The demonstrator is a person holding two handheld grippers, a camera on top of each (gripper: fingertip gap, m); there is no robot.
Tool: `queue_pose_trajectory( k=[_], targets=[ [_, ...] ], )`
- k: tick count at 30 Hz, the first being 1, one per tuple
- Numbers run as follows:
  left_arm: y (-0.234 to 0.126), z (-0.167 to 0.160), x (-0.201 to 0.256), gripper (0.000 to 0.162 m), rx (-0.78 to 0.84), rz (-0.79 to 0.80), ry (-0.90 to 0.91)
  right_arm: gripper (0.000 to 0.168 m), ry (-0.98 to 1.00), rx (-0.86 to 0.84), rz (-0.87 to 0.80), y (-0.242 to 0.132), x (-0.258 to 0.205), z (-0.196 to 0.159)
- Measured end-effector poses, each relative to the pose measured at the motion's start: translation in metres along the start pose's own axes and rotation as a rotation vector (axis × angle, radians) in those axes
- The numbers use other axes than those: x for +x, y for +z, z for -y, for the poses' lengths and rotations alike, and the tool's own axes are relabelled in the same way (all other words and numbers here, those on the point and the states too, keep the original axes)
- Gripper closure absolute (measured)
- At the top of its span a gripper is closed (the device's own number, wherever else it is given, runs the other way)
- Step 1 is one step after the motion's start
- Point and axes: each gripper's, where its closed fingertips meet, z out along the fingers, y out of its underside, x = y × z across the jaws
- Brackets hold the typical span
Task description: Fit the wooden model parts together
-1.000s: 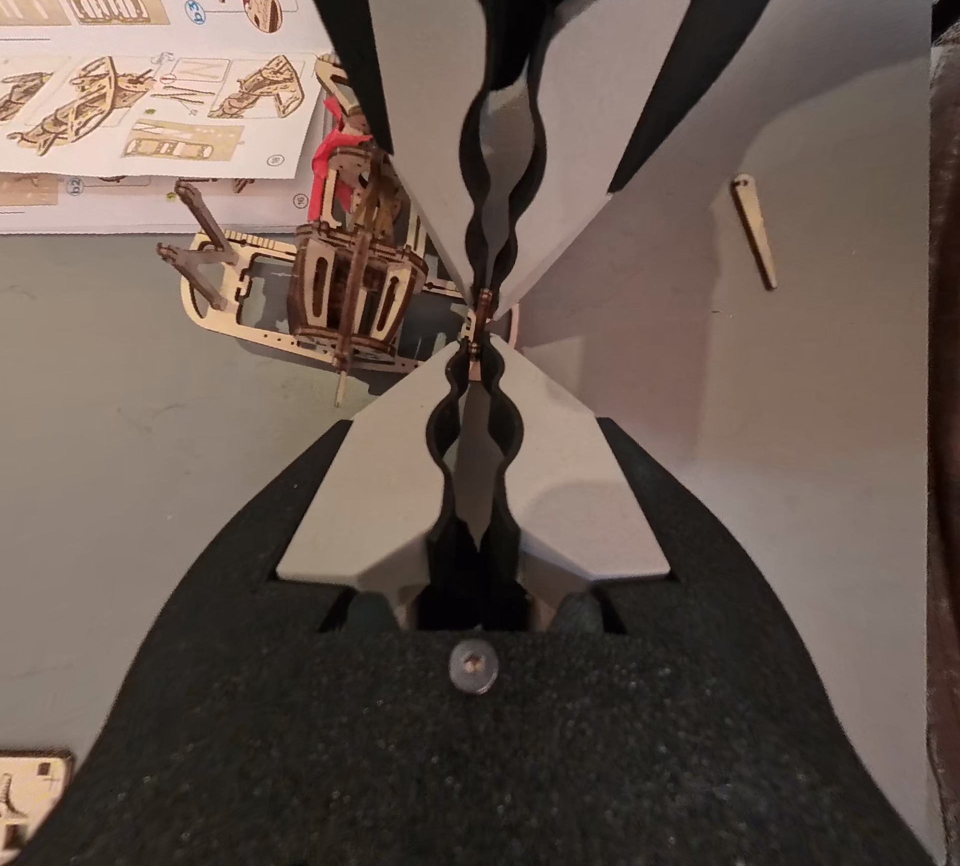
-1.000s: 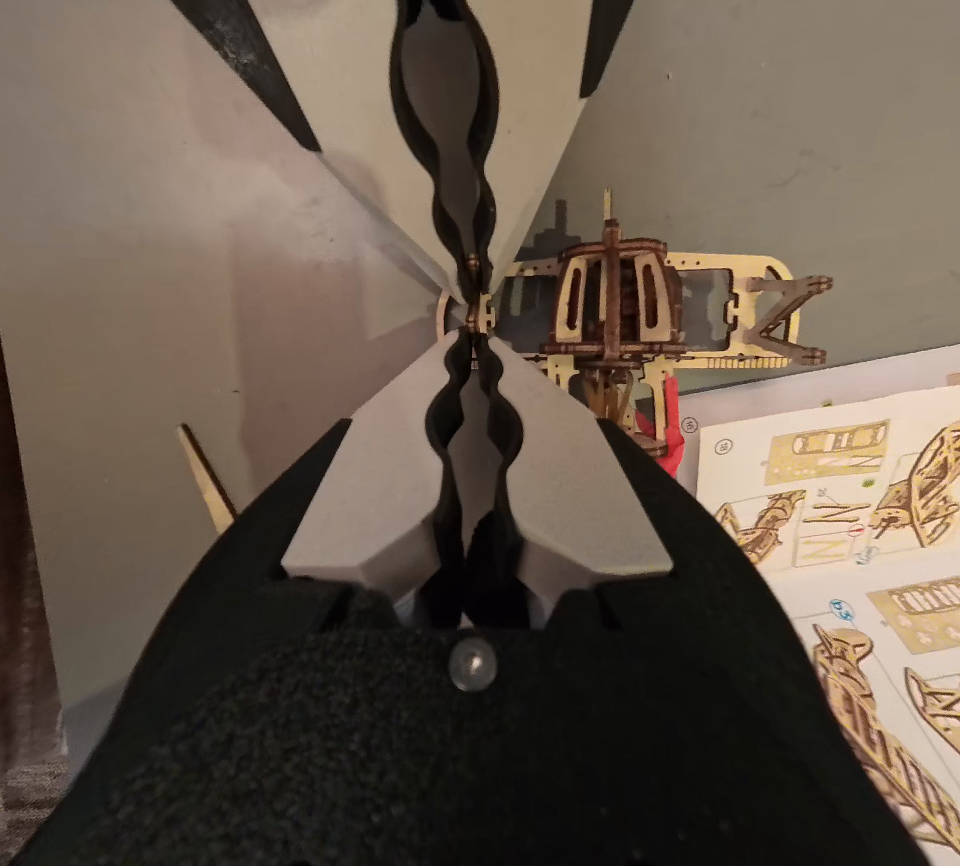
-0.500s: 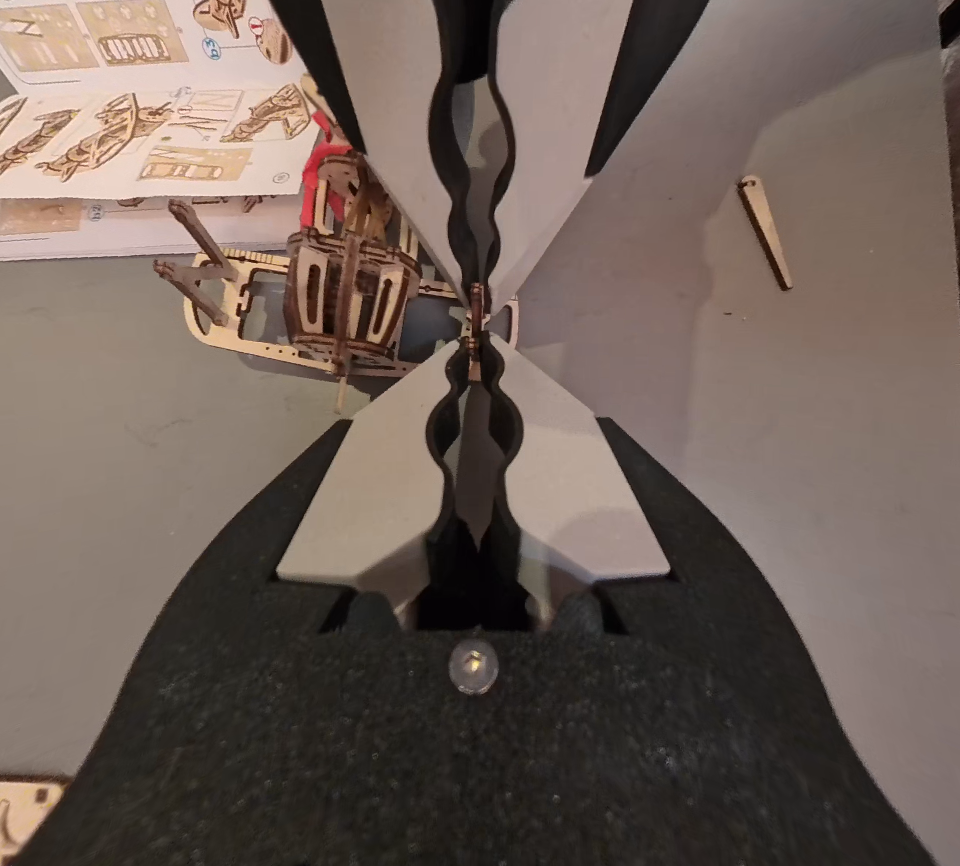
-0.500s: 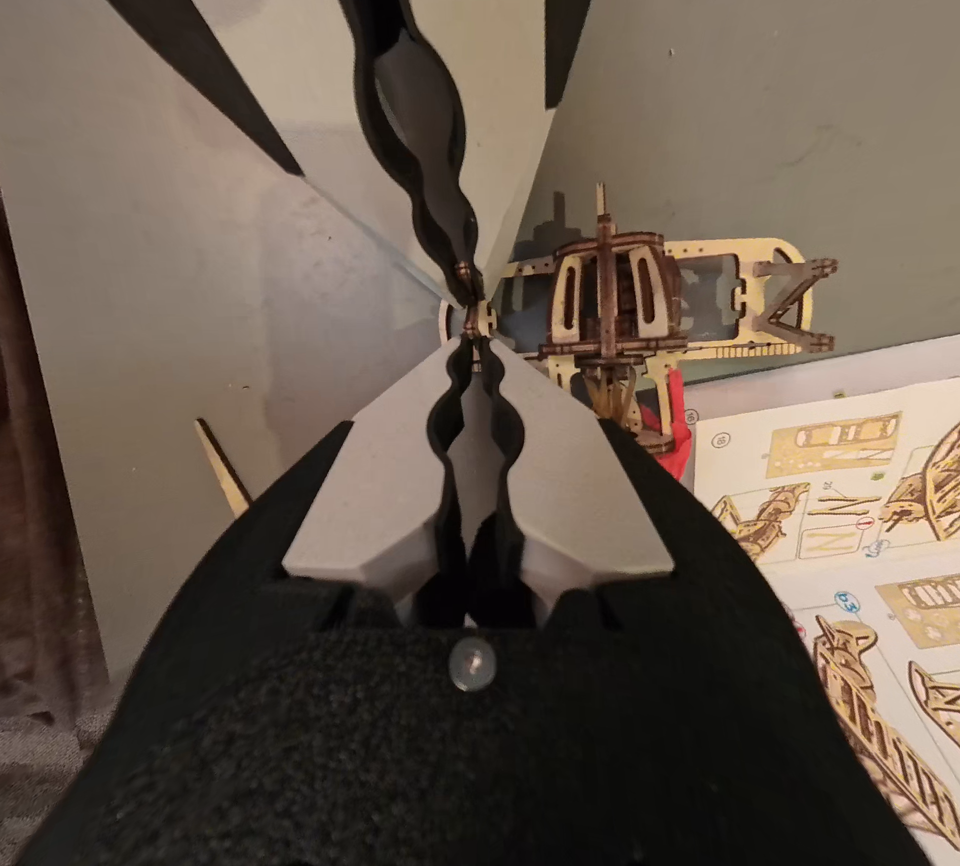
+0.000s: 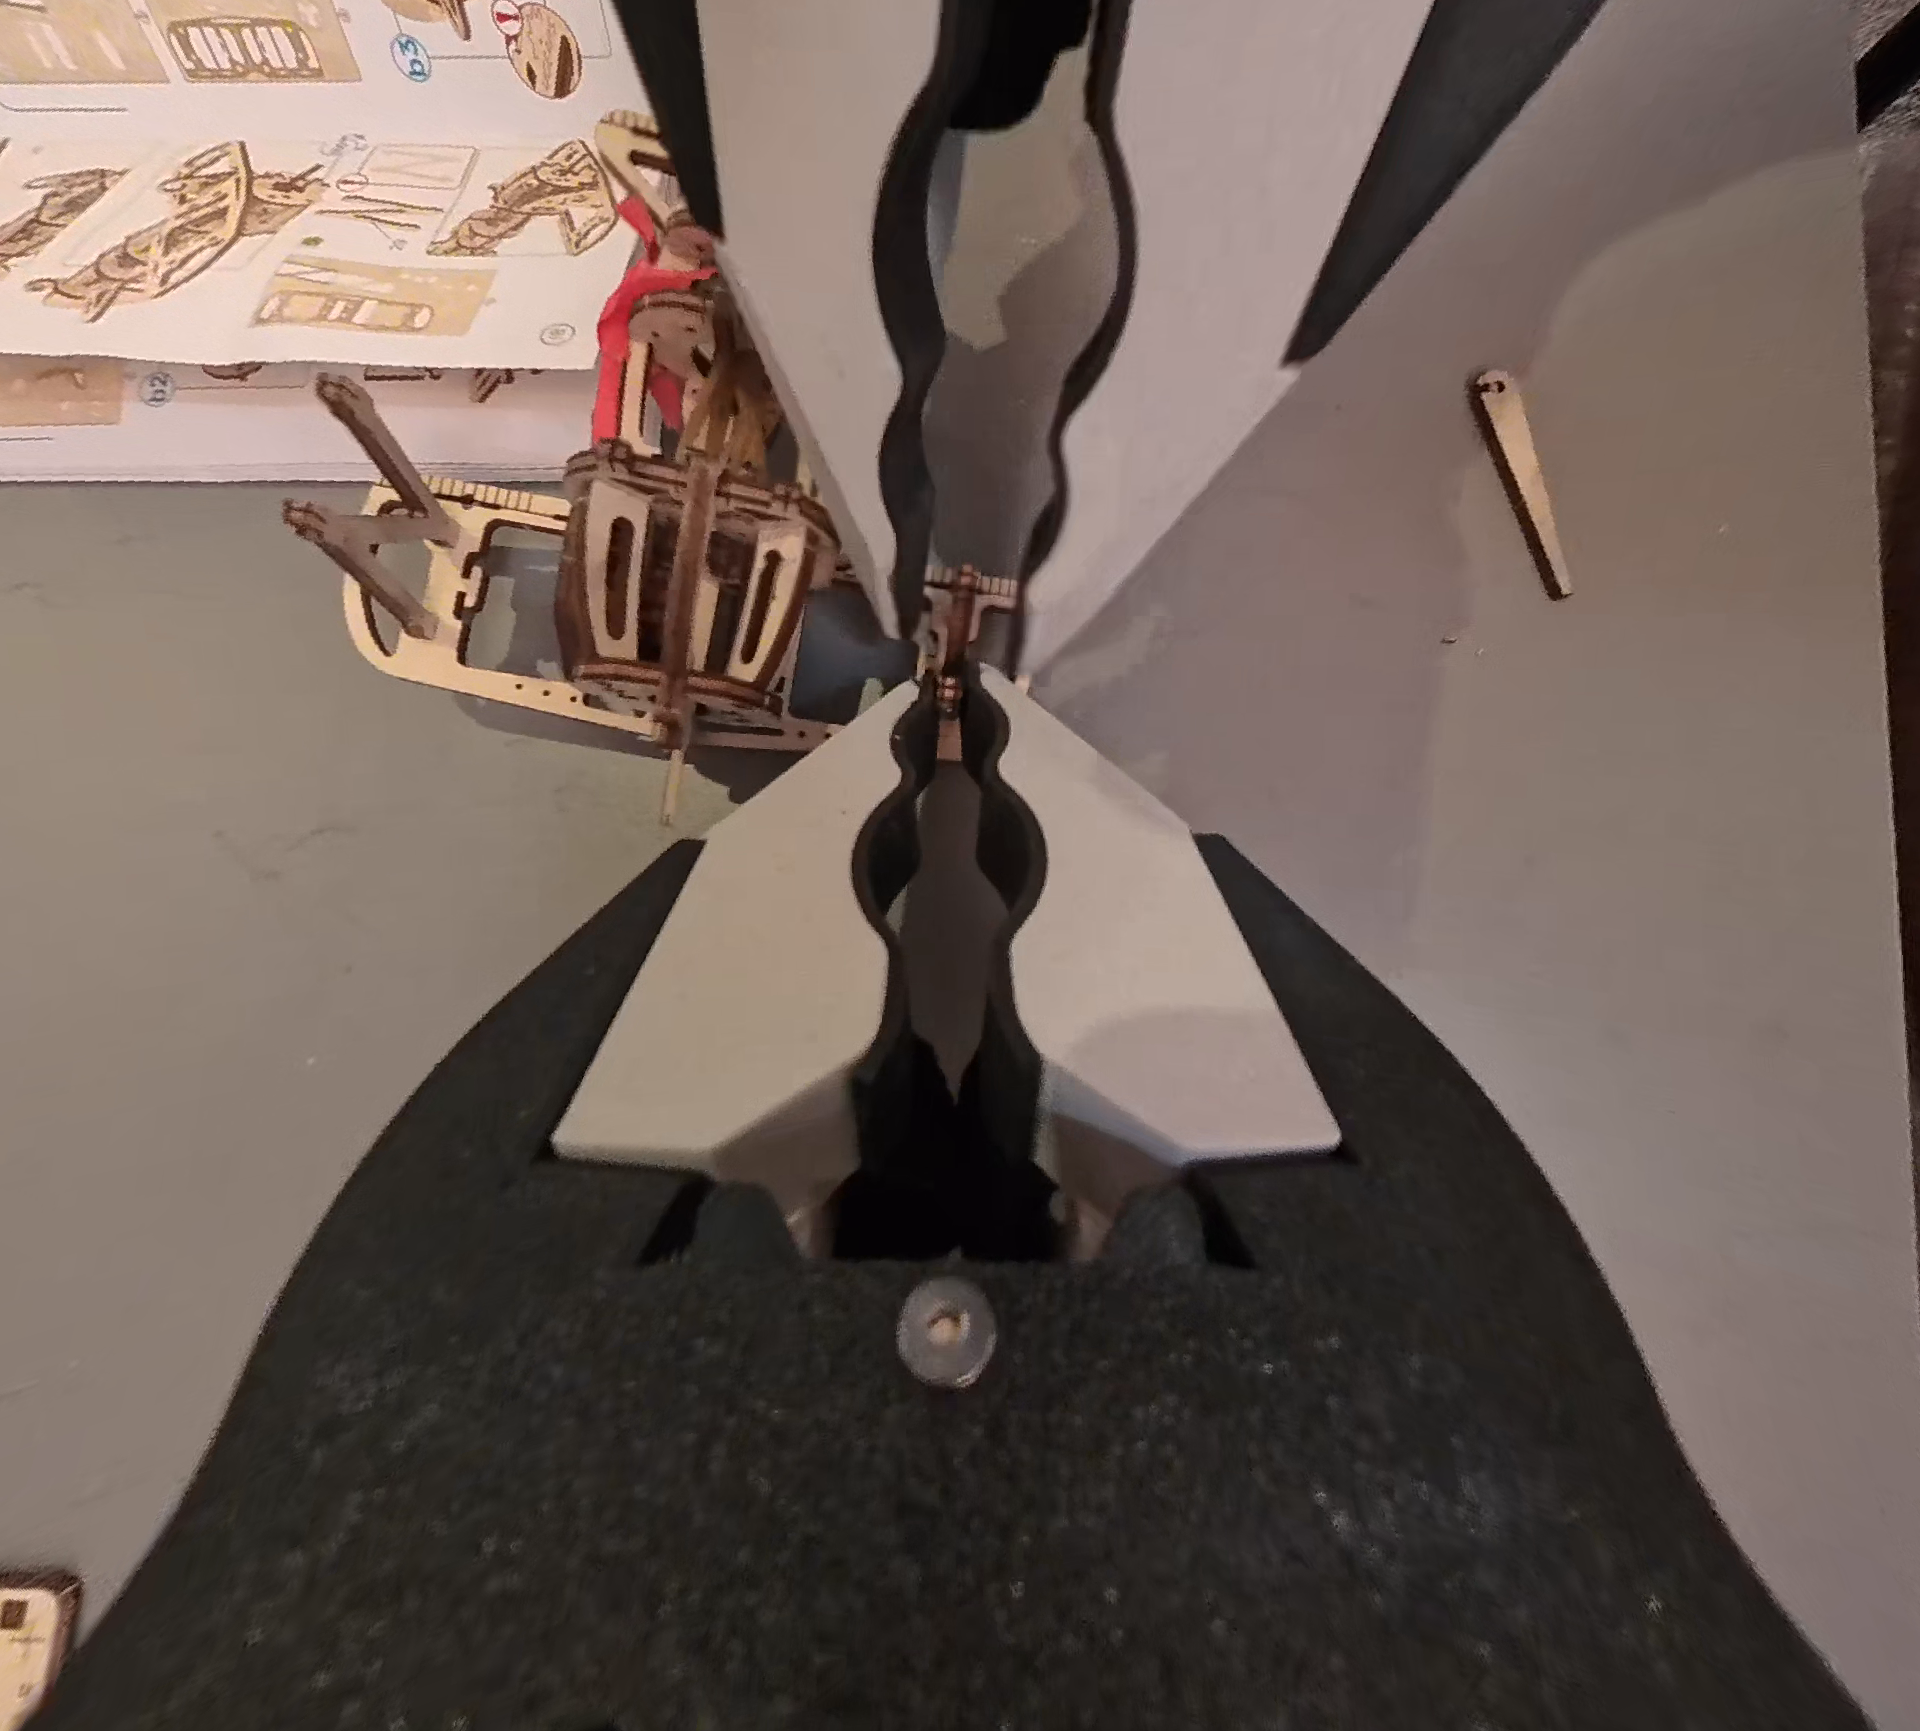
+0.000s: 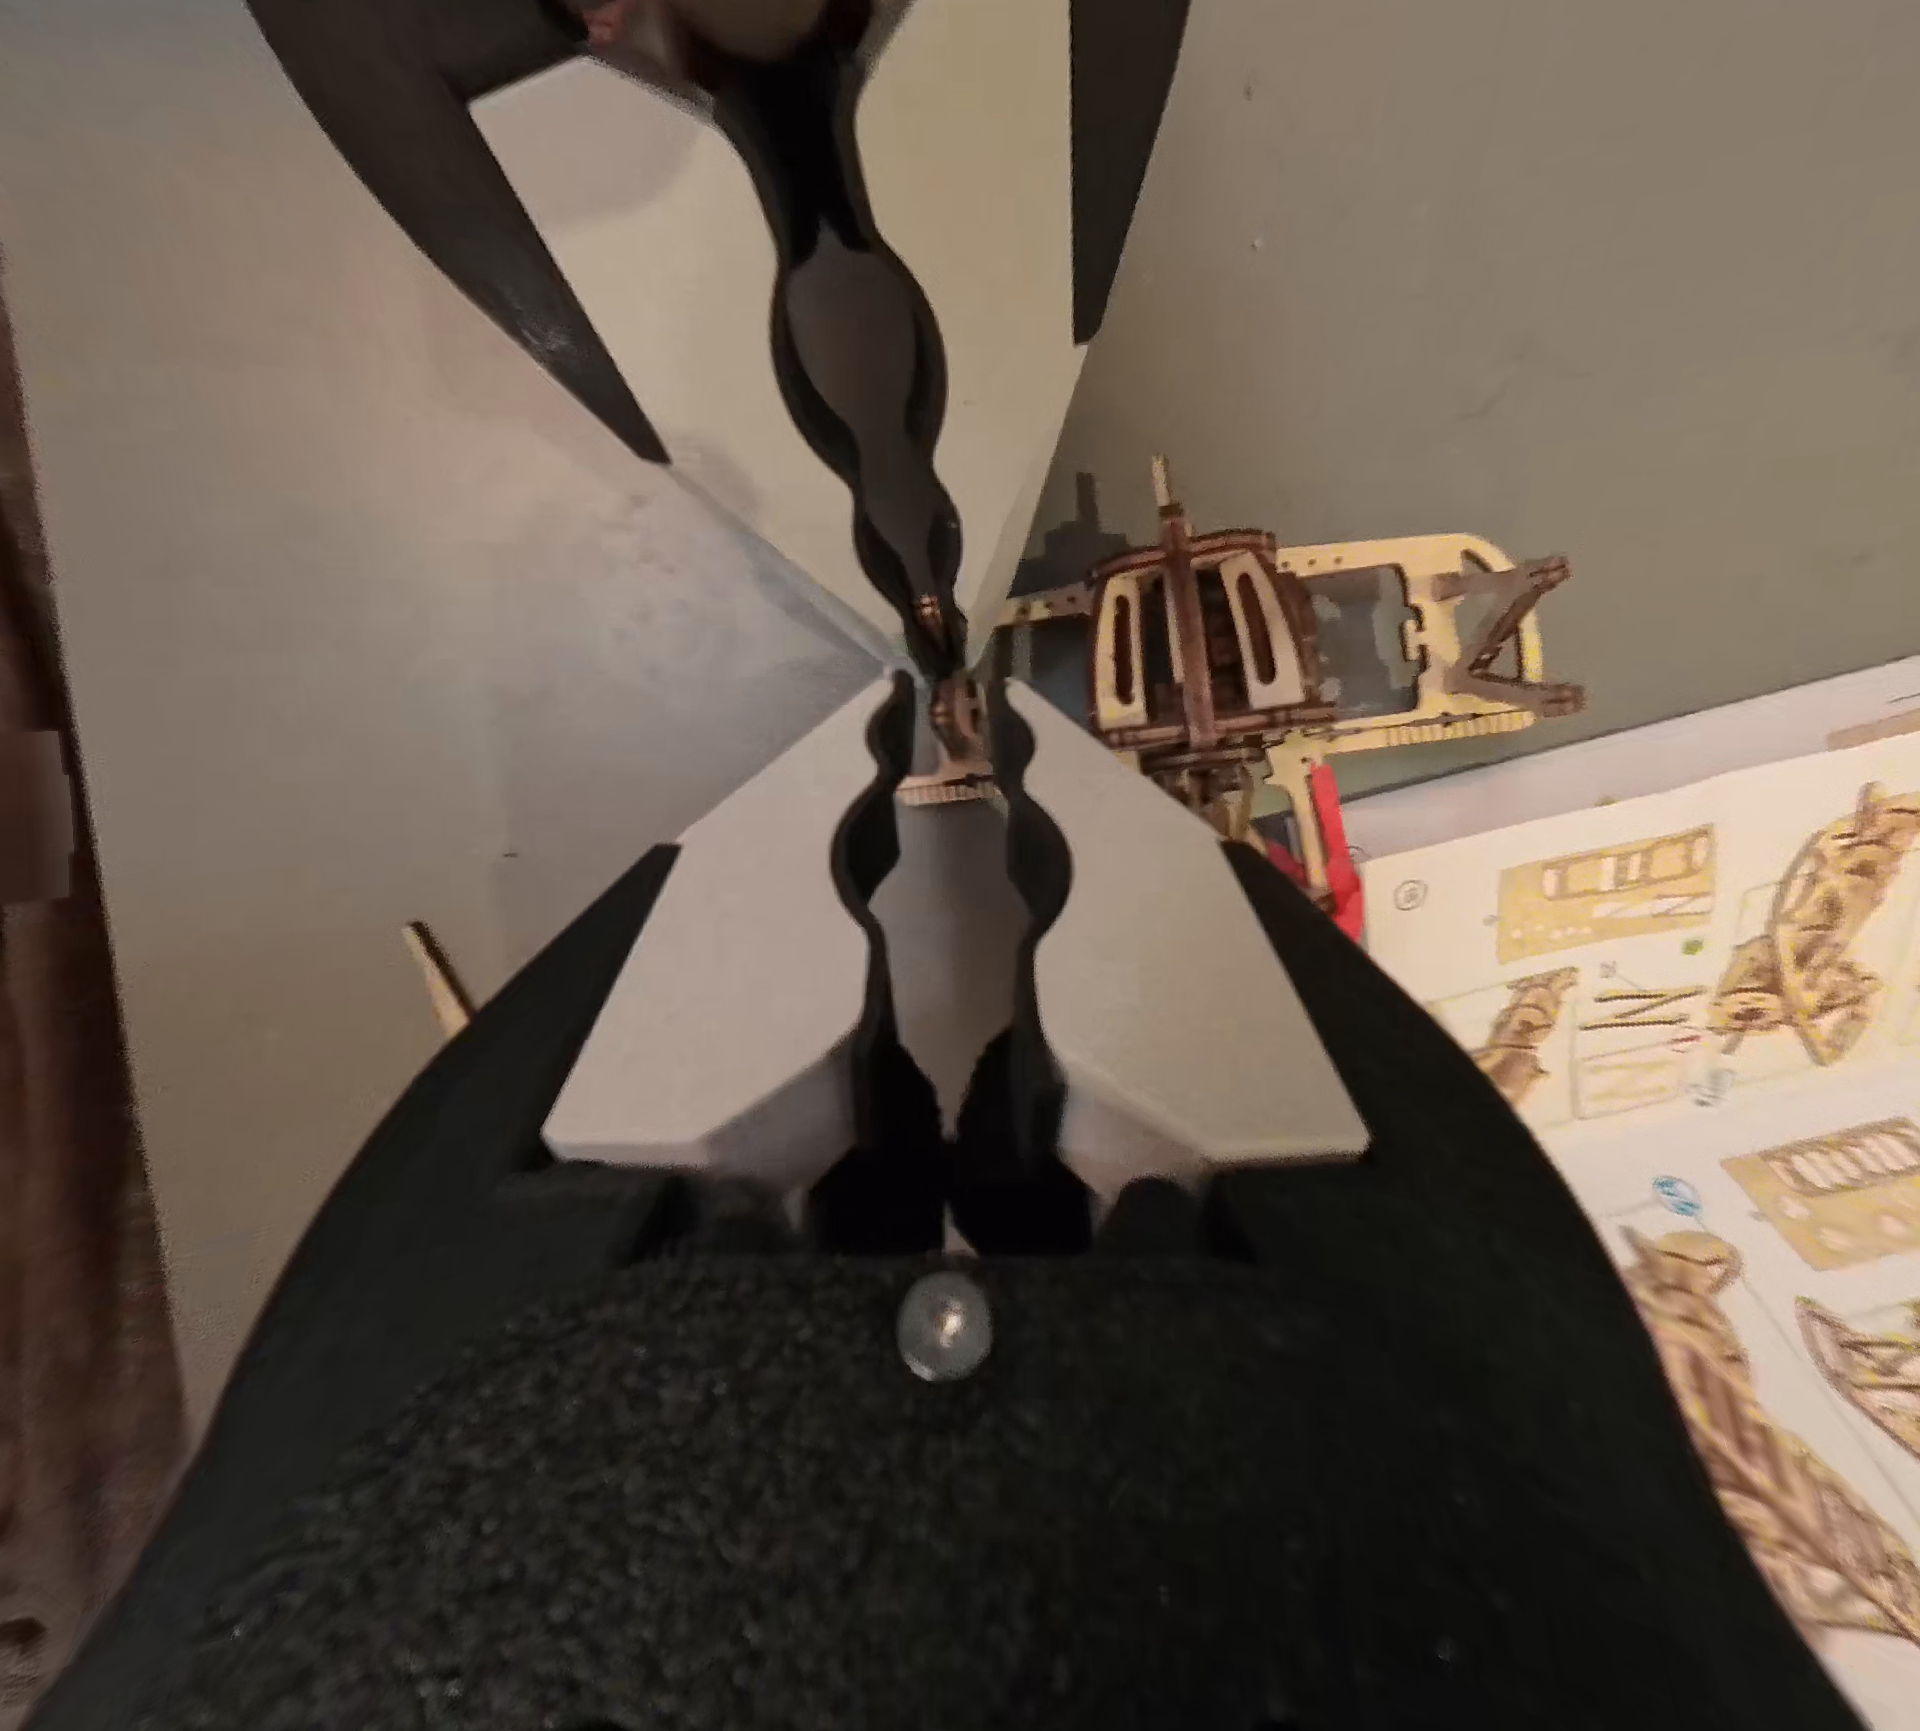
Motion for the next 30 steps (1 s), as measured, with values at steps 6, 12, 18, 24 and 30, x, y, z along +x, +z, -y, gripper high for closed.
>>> queue_pose_trajectory(
  k=[6, 12, 18, 24, 30],
  targets=[
    [0.000, 0.000, 0.000, 0.160, 0.007, 0.003, 0.000, 0.166, -0.065, -0.083, 0.028, 0.000, -0.001, -0.001],
    [0.001, -0.001, 0.000, 0.160, 0.015, -0.001, 0.005, 0.167, -0.065, -0.126, 0.032, 0.001, 0.000, -0.003],
    [0.002, -0.002, -0.001, 0.160, 0.006, 0.025, 0.019, 0.166, -0.009, -0.101, 0.059, 0.001, -0.001, -0.001],
    [-0.002, 0.000, -0.001, 0.161, -0.009, 0.067, -0.013, 0.147, 0.093, 0.050, -0.017, -0.022, -0.001, 0.005],
    [-0.003, 0.002, 0.007, 0.161, -0.003, 0.052, -0.035, 0.145, 0.376, 0.397, -0.046, -0.068, -0.043, 0.001]
  ],
)
